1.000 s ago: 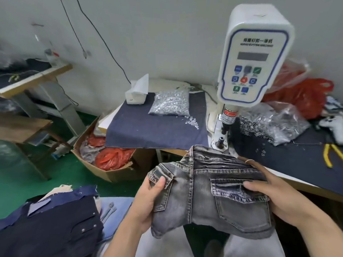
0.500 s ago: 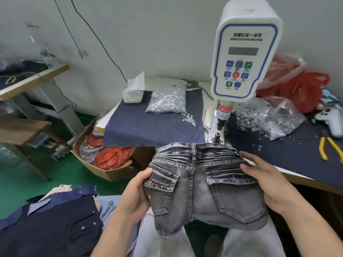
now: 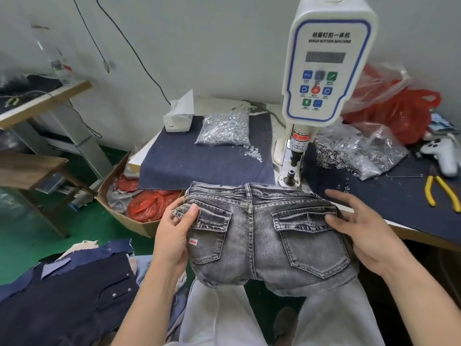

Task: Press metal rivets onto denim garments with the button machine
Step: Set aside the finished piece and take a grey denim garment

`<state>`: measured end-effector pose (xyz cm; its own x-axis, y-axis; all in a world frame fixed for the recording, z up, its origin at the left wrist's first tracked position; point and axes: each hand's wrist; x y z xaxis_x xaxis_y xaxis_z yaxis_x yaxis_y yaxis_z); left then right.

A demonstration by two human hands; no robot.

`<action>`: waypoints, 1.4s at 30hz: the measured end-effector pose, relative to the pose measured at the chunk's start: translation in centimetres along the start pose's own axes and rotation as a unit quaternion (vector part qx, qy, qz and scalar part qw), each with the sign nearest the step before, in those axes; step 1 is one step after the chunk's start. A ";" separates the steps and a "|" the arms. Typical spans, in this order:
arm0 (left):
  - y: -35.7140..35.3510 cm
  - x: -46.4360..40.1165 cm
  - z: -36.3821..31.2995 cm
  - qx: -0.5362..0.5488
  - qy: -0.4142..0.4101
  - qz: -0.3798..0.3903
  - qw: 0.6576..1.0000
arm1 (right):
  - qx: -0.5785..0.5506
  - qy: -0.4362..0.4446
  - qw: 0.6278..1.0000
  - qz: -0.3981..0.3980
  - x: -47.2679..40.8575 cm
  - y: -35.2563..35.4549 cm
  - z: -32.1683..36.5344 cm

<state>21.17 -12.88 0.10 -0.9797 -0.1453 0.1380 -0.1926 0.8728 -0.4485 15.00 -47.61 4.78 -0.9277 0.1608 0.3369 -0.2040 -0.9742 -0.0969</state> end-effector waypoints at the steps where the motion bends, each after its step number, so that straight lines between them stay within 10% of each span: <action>1: 0.2 -0.2 0.0 -0.001 -0.005 -0.003 1.000 | -0.005 0.013 1.000 0.006 0.1 0.0 0.0; 9: 0.8 -0.2 0.8 -0.128 0.008 -0.006 0.992 | -0.064 0.060 0.996 0.012 -0.1 -0.5 -0.1; 13: -1.6 1.8 1.1 -0.474 -0.066 -0.057 0.876 | -0.074 0.065 0.995 -0.013 0.2 -2.3 0.8; 18: -8.1 6.2 1.2 -0.211 0.159 0.248 0.932 | 0.094 -0.009 0.986 0.138 1.9 -7.5 0.3; 20: -8.5 6.1 1.5 -0.175 0.192 0.245 0.934 | 0.081 -0.044 0.972 0.218 2.2 -8.8 0.0; 23: -7.5 4.8 1.7 -0.044 0.251 0.186 0.949 | 0.076 -0.027 0.987 0.136 1.5 -8.2 0.3; 27: -6.0 3.9 1.0 0.098 0.272 0.225 0.930 | 0.337 0.131 0.932 0.013 0.2 -5.3 0.7; 35: -5.3 2.9 0.0 0.092 0.270 0.218 0.933 | 0.367 0.089 0.912 0.162 -1.0 -3.0 -0.7; 42: -5.1 2.1 -0.6 0.081 0.271 0.227 0.932 | 0.464 0.226 0.839 0.171 -2.0 -3.0 -0.6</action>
<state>20.08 -17.36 3.21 -0.7986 0.5167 0.3088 0.1853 0.6991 -0.6905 17.31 -44.89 3.81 -0.9493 -0.3130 0.0276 0.2343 -0.6463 0.7262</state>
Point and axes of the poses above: each hand's wrist, its own x-axis away from the middle knuckle, its own y-axis out of the back of the hand, z = x × y, and after that the axes turned 5 degrees about -y, right-handed
